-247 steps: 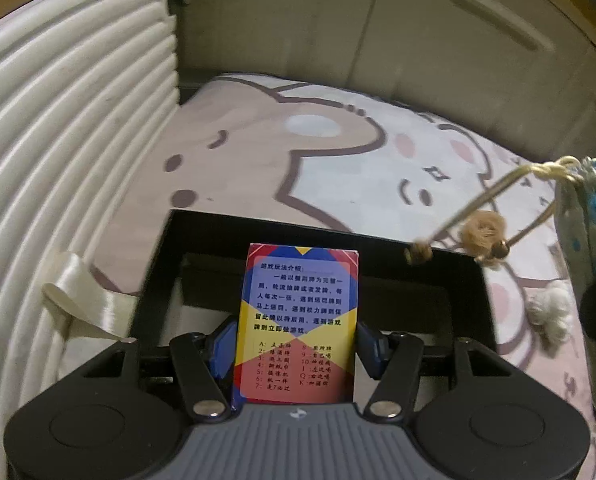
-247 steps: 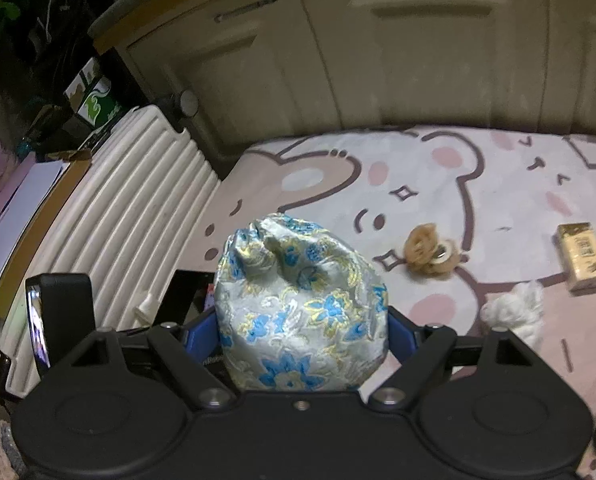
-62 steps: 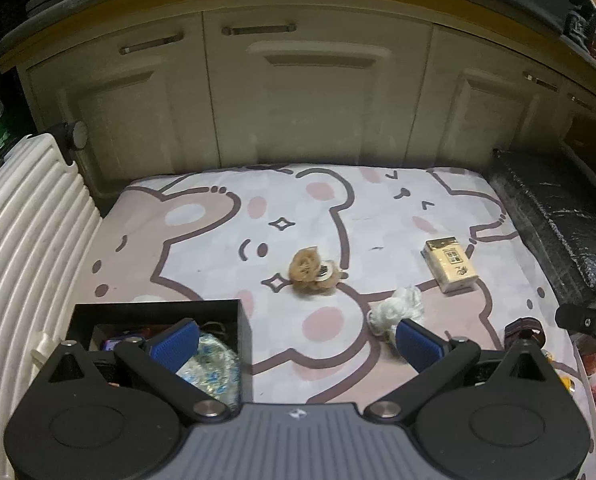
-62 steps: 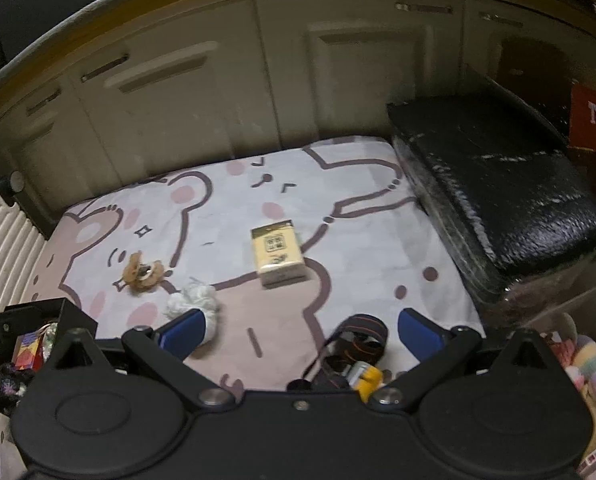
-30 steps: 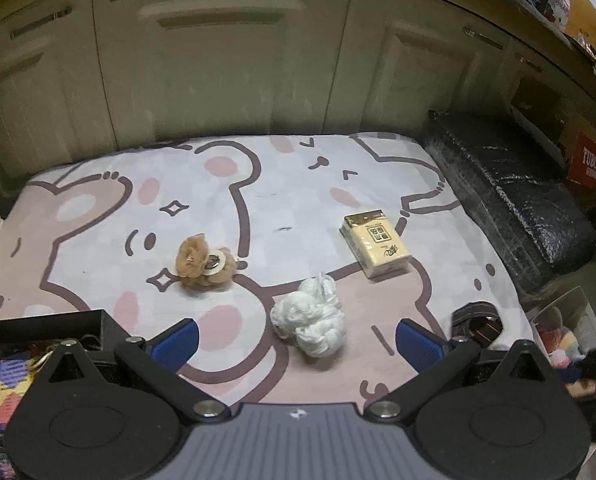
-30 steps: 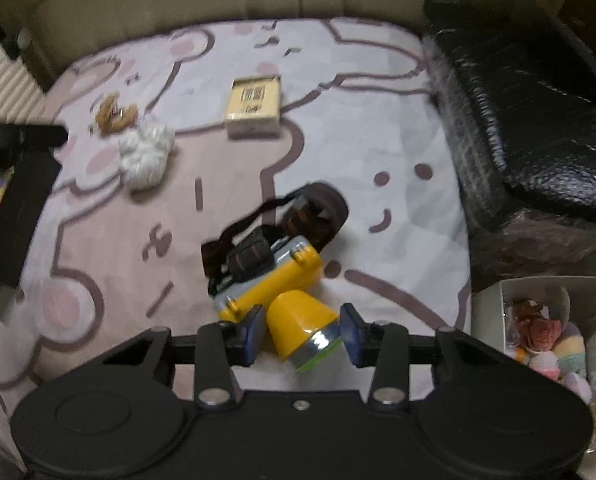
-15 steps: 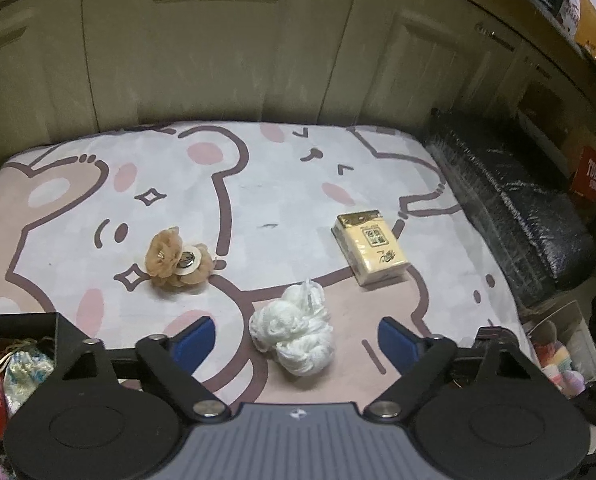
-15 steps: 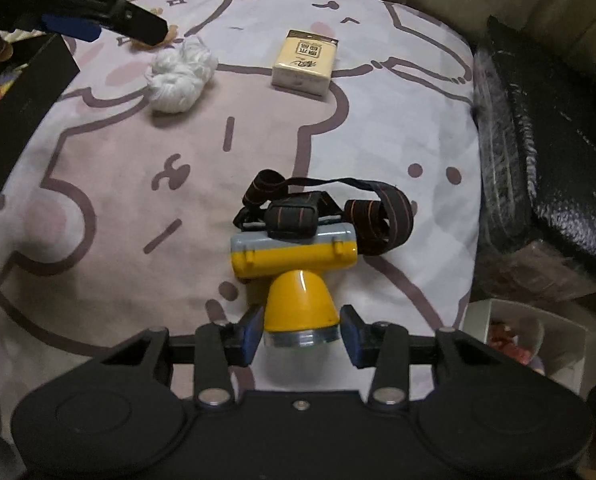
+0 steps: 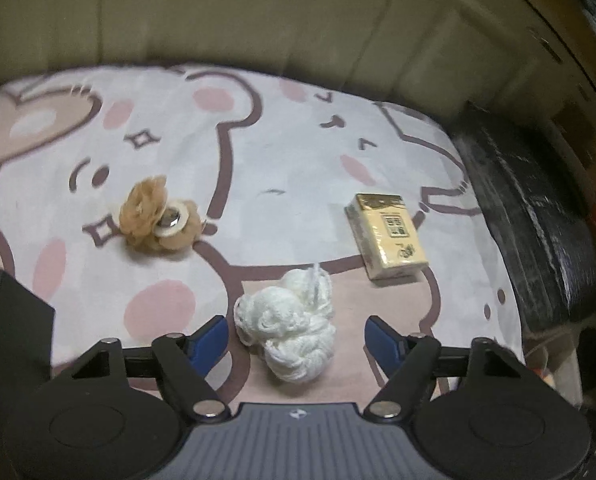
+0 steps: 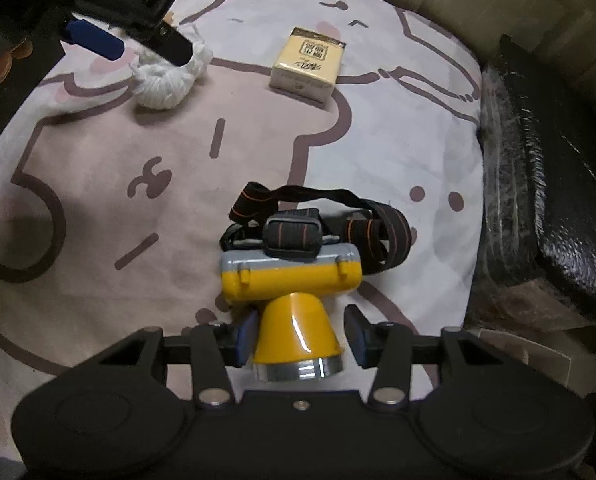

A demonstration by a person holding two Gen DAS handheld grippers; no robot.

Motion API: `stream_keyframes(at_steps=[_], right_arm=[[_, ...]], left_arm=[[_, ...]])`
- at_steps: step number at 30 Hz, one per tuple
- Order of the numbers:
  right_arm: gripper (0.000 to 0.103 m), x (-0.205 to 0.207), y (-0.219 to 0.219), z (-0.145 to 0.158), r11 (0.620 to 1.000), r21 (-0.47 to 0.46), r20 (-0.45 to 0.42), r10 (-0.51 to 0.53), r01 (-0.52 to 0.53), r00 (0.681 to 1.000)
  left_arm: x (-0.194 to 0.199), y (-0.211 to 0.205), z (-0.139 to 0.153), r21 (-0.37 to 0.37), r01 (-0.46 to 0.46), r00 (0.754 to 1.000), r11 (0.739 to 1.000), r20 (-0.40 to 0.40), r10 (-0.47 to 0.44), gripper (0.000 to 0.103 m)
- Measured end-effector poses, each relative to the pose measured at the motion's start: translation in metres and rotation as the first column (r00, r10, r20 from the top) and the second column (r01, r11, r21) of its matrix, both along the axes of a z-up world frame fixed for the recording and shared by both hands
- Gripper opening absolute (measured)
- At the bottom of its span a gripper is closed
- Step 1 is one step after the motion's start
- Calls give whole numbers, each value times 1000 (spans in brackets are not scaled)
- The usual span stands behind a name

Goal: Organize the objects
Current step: 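Close the left tool on the white yarn skein while the right tool grasps the yellow headlamp, then carry the yarn skein in the left tool to the black box while the right tool carries the headlamp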

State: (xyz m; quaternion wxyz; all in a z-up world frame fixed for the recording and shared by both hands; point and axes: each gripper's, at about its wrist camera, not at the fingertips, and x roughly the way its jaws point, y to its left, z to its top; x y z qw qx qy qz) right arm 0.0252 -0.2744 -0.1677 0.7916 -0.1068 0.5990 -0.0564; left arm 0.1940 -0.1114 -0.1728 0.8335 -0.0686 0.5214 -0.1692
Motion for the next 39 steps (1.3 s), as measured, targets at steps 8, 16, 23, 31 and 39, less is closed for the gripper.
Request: stream_keyframes(at_steps=[8,16,23,31,39], right_arm=[[43,3,-2,-3,999,35,-5,-38,38,999],[43,0,3,6,990,88,26,-114,112,993],[42,-1,9,16,972,179,36,-159,150,987],[42,-1,35,23,966,220,4,-143,138,990],[42,2,61,17,968,224,-65,-102,114,993]], left_arm=[[9,2,-15,-23,-40,997,999,-72,38,56],[8,6,-12,-45,-45,995,998,-93,41,37],[-3,13,6,-12,59,995,998,-74,-60,37],[-32,33,21,117,218,974,969,-84,-210,37],[-54,40,12,217,360,929,907,-168,-329,37]])
